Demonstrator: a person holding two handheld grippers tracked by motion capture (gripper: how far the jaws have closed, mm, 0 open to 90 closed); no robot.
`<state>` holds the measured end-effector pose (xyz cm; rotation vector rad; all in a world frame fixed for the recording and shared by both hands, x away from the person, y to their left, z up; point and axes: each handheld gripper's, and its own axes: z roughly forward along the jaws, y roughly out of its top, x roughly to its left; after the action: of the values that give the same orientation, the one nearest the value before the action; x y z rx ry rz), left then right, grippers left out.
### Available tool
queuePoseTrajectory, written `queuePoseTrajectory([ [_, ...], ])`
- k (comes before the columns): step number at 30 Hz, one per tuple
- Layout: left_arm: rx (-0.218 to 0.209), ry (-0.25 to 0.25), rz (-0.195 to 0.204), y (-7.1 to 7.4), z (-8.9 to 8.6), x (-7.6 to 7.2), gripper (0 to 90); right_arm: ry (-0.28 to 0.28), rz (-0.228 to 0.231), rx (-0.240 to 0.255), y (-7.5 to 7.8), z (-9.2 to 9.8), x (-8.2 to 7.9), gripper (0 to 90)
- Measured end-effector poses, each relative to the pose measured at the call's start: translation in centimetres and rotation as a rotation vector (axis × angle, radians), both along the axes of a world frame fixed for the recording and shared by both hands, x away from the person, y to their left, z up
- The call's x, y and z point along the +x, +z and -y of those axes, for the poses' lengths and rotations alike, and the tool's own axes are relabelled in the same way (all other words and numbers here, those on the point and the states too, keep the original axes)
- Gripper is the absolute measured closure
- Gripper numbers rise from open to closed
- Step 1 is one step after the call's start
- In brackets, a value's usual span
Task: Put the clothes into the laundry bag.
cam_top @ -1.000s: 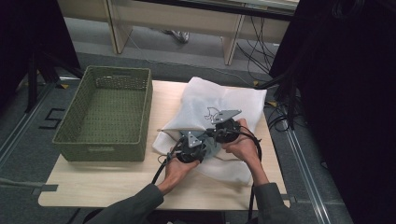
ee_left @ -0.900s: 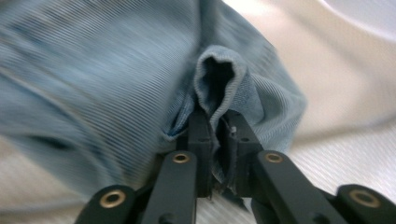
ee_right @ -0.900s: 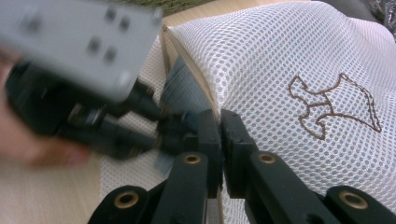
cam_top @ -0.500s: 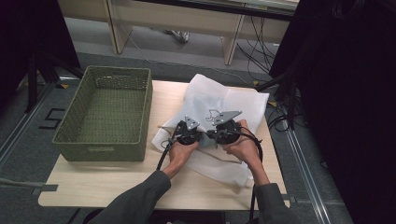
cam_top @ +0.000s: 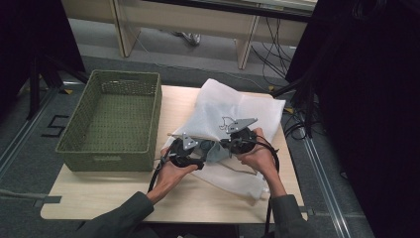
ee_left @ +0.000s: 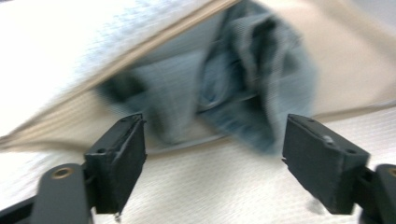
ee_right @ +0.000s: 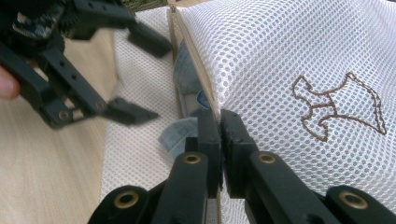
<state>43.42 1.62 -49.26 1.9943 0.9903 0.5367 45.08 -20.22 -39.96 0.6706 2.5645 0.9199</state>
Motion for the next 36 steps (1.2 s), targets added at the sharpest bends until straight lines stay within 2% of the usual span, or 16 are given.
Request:
queuePoseTrajectory([
  [5, -0.110, -0.048, -0.079, -1.6, 1.6, 1.3, 20.5, 0.006, -0.009, 0.001, -0.1, -0.2, 0.1, 88.2],
  [8, -0.113, -0.089, -0.085, -2.4, 3.4, 1.8, 20.3, 0.005, -0.020, -0.005, 0.0, -0.1, 0.1, 88.2],
  [10, -0.065, -0.069, -0.075, -2.7, 4.1, 2.4, 22.5, 0.006, -0.027, -0.005, -0.1, -0.1, 0.2, 88.2],
  [12, -0.083, -0.029, -0.078, -2.7, 4.1, 3.2, 39.9, 0.009, -0.006, -0.004, -0.2, -0.1, 0.2, 88.2],
  [14, -0.074, -0.010, -0.035, -2.6, 3.7, 4.0, 69.9, -0.003, -0.018, -0.007, -0.2, -0.2, 0.1, 88.2],
  [15, -0.070, -0.010, -0.043, -2.5, 3.6, 4.3, 73.6, -0.003, -0.016, -0.008, -0.2, -0.2, 0.1, 88.2],
  [17, -0.147, 0.044, -0.035, -2.2, 3.7, 4.6, 76.8, -0.001, -0.026, -0.002, -0.1, -0.1, 0.1, 88.2],
  [18, -0.093, 0.022, -0.028, -1.5, 3.4, 4.8, 77.7, 0.002, -0.016, 0.002, -0.1, -0.1, 0.1, 88.3],
  [20, -0.185, 0.071, -0.015, -0.7, 4.0, 5.2, 78.2, 0.005, 0.001, -0.001, 0.1, 0.0, 0.2, 88.3],
  [21, -0.198, 0.066, -0.010, -0.3, 4.2, 5.3, 78.2, 0.009, 0.002, 0.002, 0.2, 0.0, 0.3, 88.2],
  [24, -0.158, 0.043, -0.019, -0.8, 4.7, 5.5, 77.4, 0.007, -0.006, 0.001, 0.1, 0.0, 0.2, 88.3],
  [27, -0.139, 0.022, -0.092, -2.6, 4.3, 5.8, 72.6, -0.009, -0.047, -0.003, -0.3, -0.1, 0.1, 88.2],
  [30, -0.152, -0.004, -0.115, -2.1, 4.0, 5.2, 62.4, 0.009, -0.045, -0.015, -0.9, -0.3, 0.3, 88.2],
  [32, -0.135, -0.012, -0.118, -1.6, 3.9, 4.8, 53.4, -0.006, -0.065, -0.022, -1.0, -0.4, 0.3, 88.2],
  [33, -0.091, -0.044, -0.129, -1.2, 3.5, 4.5, 48.7, -0.018, -0.066, -0.009, -1.2, -0.5, 0.2, 88.2],
  [36, -0.076, -0.053, -0.146, -0.8, 2.8, 3.6, 38.3, -0.009, -0.069, -0.013, -1.2, -0.5, 0.3, 88.1],
])
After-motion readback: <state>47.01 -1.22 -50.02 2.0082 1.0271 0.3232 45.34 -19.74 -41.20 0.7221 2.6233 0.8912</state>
